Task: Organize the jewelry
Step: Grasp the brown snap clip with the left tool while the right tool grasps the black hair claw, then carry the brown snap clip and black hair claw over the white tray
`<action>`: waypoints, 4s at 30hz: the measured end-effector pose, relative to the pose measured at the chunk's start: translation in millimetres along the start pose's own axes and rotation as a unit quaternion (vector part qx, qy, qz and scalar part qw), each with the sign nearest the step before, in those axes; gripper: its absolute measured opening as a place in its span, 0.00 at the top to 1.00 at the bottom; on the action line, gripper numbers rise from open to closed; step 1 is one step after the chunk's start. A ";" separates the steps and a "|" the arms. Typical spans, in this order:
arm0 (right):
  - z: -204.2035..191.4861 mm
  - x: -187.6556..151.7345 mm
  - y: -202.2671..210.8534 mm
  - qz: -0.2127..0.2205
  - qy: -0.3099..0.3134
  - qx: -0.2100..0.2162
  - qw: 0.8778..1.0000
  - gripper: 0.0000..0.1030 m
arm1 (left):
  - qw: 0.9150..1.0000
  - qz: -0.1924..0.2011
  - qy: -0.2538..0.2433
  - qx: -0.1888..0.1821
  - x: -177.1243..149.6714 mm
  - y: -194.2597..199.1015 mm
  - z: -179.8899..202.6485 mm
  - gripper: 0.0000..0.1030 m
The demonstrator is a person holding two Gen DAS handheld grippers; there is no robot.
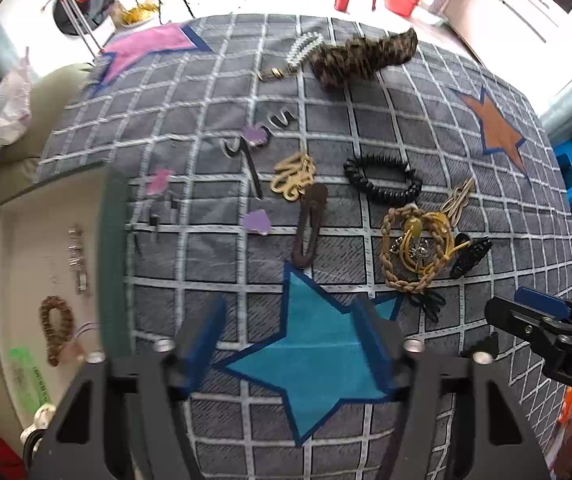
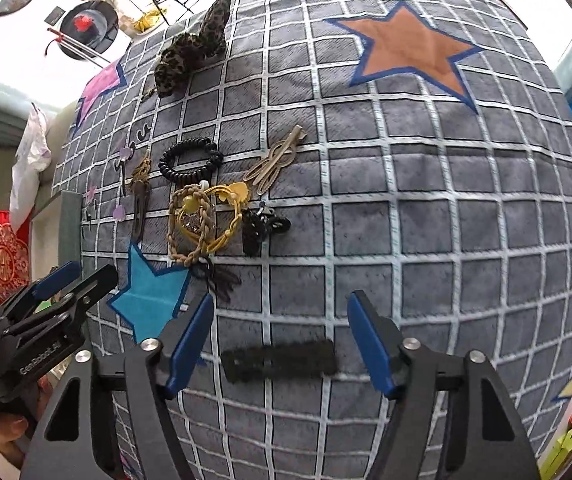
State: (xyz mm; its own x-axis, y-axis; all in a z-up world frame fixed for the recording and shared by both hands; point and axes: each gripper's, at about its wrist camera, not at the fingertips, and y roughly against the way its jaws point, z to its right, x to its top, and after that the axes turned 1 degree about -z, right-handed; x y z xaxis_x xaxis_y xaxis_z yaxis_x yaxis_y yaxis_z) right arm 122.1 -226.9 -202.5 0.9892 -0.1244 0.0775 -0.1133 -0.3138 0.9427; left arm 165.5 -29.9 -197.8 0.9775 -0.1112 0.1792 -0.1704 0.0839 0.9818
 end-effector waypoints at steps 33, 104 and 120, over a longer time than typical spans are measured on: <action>-6.8 19.4 -6.5 0.038 0.005 0.001 0.999 0.68 | 0.998 0.024 -0.035 -0.038 12.6 -13.6 25.3 0.85; 28.5 -71.8 59.4 0.037 -0.025 0.022 0.999 0.68 | 0.999 0.024 -0.043 -0.019 -34.1 9.8 27.5 0.84; -66.4 -58.3 75.2 0.050 0.057 0.030 0.997 0.68 | 0.997 0.073 -0.010 -0.011 -51.0 88.2 -31.7 0.84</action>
State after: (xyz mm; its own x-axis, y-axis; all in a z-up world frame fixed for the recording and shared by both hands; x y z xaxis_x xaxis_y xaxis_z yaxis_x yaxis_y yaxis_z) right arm 62.1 -180.7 -114.6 0.9765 -0.0519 0.2090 -0.2134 -0.3620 0.9074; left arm 104.6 14.6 -122.3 0.9399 -0.1153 0.3213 -0.3077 0.1216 0.9437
